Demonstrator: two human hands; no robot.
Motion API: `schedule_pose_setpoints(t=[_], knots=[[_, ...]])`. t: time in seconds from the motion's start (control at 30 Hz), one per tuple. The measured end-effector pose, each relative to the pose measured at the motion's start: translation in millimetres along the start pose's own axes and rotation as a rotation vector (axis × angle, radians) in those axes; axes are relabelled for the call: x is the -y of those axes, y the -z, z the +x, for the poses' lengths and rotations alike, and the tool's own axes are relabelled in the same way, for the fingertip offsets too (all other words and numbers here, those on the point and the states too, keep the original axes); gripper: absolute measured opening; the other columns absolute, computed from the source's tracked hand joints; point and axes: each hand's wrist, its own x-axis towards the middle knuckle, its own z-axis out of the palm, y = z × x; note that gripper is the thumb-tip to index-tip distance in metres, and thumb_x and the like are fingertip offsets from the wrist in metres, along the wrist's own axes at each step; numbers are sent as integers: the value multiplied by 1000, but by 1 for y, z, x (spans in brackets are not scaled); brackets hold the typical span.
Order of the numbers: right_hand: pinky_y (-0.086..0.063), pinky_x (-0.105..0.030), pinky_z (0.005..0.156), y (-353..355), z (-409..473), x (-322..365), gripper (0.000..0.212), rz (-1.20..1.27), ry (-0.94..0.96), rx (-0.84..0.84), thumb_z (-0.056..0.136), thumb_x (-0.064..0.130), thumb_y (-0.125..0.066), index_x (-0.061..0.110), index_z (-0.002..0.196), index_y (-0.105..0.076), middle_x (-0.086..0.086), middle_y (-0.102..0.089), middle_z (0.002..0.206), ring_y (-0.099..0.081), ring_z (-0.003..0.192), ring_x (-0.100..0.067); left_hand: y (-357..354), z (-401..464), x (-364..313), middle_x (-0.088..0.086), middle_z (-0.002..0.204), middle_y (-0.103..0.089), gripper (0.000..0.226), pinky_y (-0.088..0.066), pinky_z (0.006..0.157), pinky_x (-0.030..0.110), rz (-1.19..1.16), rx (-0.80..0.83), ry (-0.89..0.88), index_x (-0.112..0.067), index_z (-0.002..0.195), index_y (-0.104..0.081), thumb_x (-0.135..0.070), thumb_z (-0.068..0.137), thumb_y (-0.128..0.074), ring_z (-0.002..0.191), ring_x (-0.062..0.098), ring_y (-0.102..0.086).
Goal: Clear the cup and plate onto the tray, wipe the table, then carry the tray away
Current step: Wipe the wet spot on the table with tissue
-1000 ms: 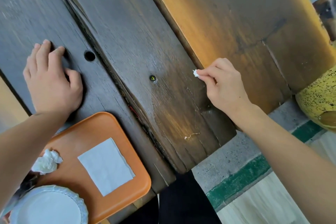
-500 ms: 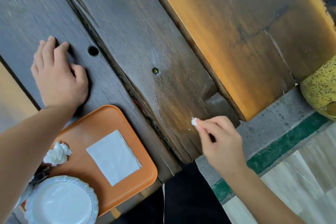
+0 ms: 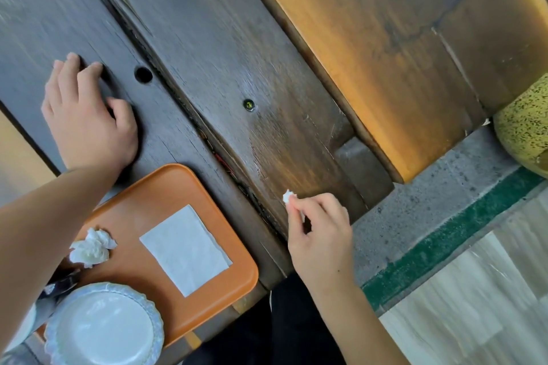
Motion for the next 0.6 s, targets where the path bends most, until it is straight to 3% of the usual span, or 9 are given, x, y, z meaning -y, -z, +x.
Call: schedule_pose_setpoints(t=[0.1, 0.23, 0.33, 0.47, 0.6], knots=[[-53, -44, 69, 19, 17, -16, 7, 112, -17, 56, 91, 9, -69, 13, 94, -74, 1, -63, 88, -62, 78, -18, -1, 0, 2, 16, 161, -39, 50, -17, 125, 41, 7, -10, 5, -7, 140, -49, -18, 91, -41, 152, 37, -29], [-50, -45, 85, 39, 75, -40, 24, -4, 72, 118, 97, 7, -58, 10, 119, -67, -2, -62, 101, -59, 93, -20, -3, 1, 4, 15, 160, -39, 50, -17, 125, 41, 17, -19, 1, -8, 140, -49, -18, 92, -42, 152, 37, -29], [-43, -44, 81, 33, 117, -35, 21, -72, 302, 166, 97, 4, -58, 8, 111, -72, -8, -62, 98, -56, 93, -25, -3, 0, 5, 14, 161, -39, 50, -18, 123, 42, 16, -23, -1, -10, 140, -48, -18, 91, -44, 152, 36, -29], [-34, -33, 77, 12, 143, -20, 16, -155, 533, 285, 94, 3, -62, 7, 102, -75, -9, -63, 92, -55, 89, -27, -3, 1, 5, 14, 160, -40, 50, -22, 121, 45, 22, -33, -9, -11, 139, -49, -17, 90, -45, 151, 36, -31], [-36, -31, 82, 25, 111, -31, 28, -150, 768, 583, 82, -12, -60, 9, 97, -73, -3, -62, 93, -51, 93, -21, -3, 0, 5, 15, 159, -42, 49, -23, 121, 45, 22, -47, -13, -10, 139, -50, -16, 91, -45, 151, 36, -32]])
